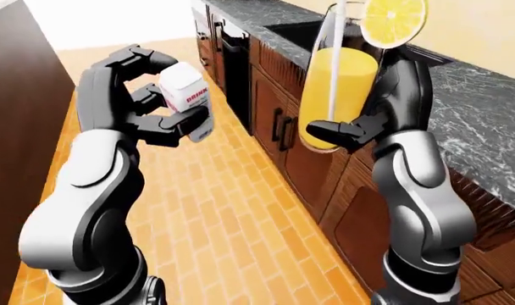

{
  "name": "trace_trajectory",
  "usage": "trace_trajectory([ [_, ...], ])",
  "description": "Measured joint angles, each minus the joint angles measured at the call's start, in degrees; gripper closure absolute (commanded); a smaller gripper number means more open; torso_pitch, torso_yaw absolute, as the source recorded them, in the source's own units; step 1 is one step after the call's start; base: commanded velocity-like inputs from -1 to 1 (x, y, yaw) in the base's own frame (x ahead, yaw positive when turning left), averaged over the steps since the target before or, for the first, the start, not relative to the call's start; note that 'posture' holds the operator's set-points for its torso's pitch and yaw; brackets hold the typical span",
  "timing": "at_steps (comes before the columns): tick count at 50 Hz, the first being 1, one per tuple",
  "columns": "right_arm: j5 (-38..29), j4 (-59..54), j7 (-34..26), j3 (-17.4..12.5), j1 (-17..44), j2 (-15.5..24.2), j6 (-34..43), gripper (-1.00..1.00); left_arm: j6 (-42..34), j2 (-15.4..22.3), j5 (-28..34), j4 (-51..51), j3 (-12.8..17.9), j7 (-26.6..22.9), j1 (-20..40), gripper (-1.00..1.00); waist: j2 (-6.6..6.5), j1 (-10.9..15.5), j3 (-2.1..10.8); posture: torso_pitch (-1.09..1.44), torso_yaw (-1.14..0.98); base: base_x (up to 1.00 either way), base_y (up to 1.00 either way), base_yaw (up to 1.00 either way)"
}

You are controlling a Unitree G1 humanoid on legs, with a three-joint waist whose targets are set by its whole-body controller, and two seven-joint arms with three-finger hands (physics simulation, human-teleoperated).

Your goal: Move the drinks to the dining counter.

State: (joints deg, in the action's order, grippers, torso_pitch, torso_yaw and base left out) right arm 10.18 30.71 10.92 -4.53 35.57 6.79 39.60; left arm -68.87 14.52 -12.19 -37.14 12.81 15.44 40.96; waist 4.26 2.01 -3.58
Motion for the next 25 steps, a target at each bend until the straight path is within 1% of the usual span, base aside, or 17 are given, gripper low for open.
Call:
trace_trajectory([
  [1, 0.0, 0.2, 0.0, -0.1, -0.1, 0.0, -0.2, 1.00, 0.1, 0.0, -0.2, 0.1, -0.1, 0.0, 0.3, 1.00, 1.25, -0.4, 0.44, 0.00, 0.00, 0.10, 0.00, 1.00],
  [2, 0.0, 0.1, 0.0, -0.3, -0.4, 0.2, -0.5, 1.00, 0.2, -0.4, -0.4, -0.1, -0.3, 0.1, 0.2, 1.00, 1.07, -1.1, 0.54, 0.00, 0.00, 0.09, 0.00, 1.00],
  [3, -0.1, -0.1, 0.0, -0.6, -0.9, 0.2, -0.7, 1.00, 0.2, -0.5, -0.7, -0.1, -0.8, 0.0, -0.1, 1.00, 0.78, -1.3, 0.18, 0.00, 0.00, 0.11, 0.00, 1.00],
  [5, -0.4, -0.3, 0.3, -1.0, -1.6, 0.1, -0.1, 1.00, -0.2, -0.4, -1.4, 0.2, -1.4, -0.2, -0.3, 1.00, 0.67, -0.8, 0.38, 0.00, 0.00, 0.11, 0.00, 1.00],
  [7, -0.6, -0.2, 0.6, -1.1, -1.5, 0.1, 0.7, 1.00, -0.6, -0.2, -1.8, 0.1, -1.5, -0.4, -0.5, 1.00, -0.60, -0.7, 0.60, 0.00, 0.00, 0.10, 0.00, 1.00],
  [11, -0.5, 0.2, 0.5, -1.3, -1.3, 0.4, 0.8, 1.00, -0.4, -0.3, -2.1, -0.6, -1.5, -0.5, -0.2, 1.00, -4.24, -1.4, 0.46, 0.00, 0.00, 0.12, 0.00, 1.00],
  [14, -0.3, -0.2, 0.5, -1.9, -1.1, 0.6, 0.3, 1.00, 0.2, -0.5, -1.9, -0.4, -2.2, -0.4, 0.0, 1.00, -6.91, -1.6, 0.96, 0.00, 0.00, 0.16, 0.00, 1.00],
  [15, -0.2, -0.3, 0.5, -1.9, -1.1, 0.5, 0.0, 1.00, 0.2, -0.4, -1.8, -0.5, -2.2, -0.4, 0.1, 1.00, -7.43, -1.3, 1.21, 0.00, 0.00, 0.19, 0.00, 1.00],
  [16, -0.1, -0.4, 0.5, -1.5, -1.4, 0.2, -0.1, 1.00, 0.3, -0.4, -1.7, -0.3, -1.9, -0.5, -0.3, 1.00, -6.74, -0.8, 0.81, 0.00, 0.00, 0.21, 0.00, 1.00],
  [17, 0.2, -0.4, 0.4, -0.9, -1.6, 0.2, 0.4, 1.00, 0.1, -0.4, -1.4, 0.0, -1.5, -0.4, -0.8, 1.00, -6.59, -0.2, 0.43, 0.00, 0.00, 0.25, 0.00, 1.00],
  [18, 0.8, -0.1, 0.2, -0.5, -1.7, 0.2, 1.3, 1.00, -0.3, -0.4, -1.1, 0.2, -1.2, -0.3, -1.1, 1.00, -6.41, 0.4, 0.39, 0.00, 0.00, 0.31, 0.00, 0.91],
  [19, 1.3, 0.2, 0.0, -0.2, -1.7, 0.4, 2.0, 1.00, -0.8, -0.4, -0.8, 0.4, -1.0, -0.1, -1.0, 1.00, -5.75, 0.9, 0.51, 0.00, 0.00, 0.46, 0.34, 0.00],
  [20, 1.6, -0.1, -0.3, 0.5, -1.3, 0.6, 2.4, 1.00, -1.3, -0.2, -0.4, 0.2, -0.5, 0.1, -1.1, 1.00, -4.75, 1.0, 0.44, 0.00, 0.00, 0.73, 0.22, 0.00],
  [21, 1.7, -0.2, -0.6, 1.0, -1.2, 0.9, 2.5, 1.00, -1.8, -0.2, -0.1, 0.0, -0.1, 0.4, -0.8, 1.00, -3.62, 0.9, -0.25, 0.00, 0.00, 1.00, 0.21, 0.00],
  [22, 1.7, 0.2, -0.8, 1.1, -1.5, 1.1, 2.5, 1.00, -1.9, -0.4, 0.1, -0.3, -0.1, 0.5, -0.4, 1.00, -2.86, 0.7, -1.28, 0.00, 0.00, 1.00, 0.21, 0.00],
  [23, 1.6, 0.8, -0.9, 0.8, -1.7, 1.2, 2.6, 1.00, -1.9, -0.6, 0.1, -0.8, -0.3, 0.6, -0.2, 1.00, -2.54, 0.3, -1.95, 0.00, 0.00, 1.00, 0.21, 0.00],
  [25, 1.3, 1.6, -0.9, -0.2, -1.7, 1.2, 2.2, 1.00, -1.3, -0.8, -0.2, -1.6, -0.9, 0.3, 0.0, 1.00, -2.12, -0.5, -1.90, 0.00, 0.00, 1.00, 0.21, 0.00],
])
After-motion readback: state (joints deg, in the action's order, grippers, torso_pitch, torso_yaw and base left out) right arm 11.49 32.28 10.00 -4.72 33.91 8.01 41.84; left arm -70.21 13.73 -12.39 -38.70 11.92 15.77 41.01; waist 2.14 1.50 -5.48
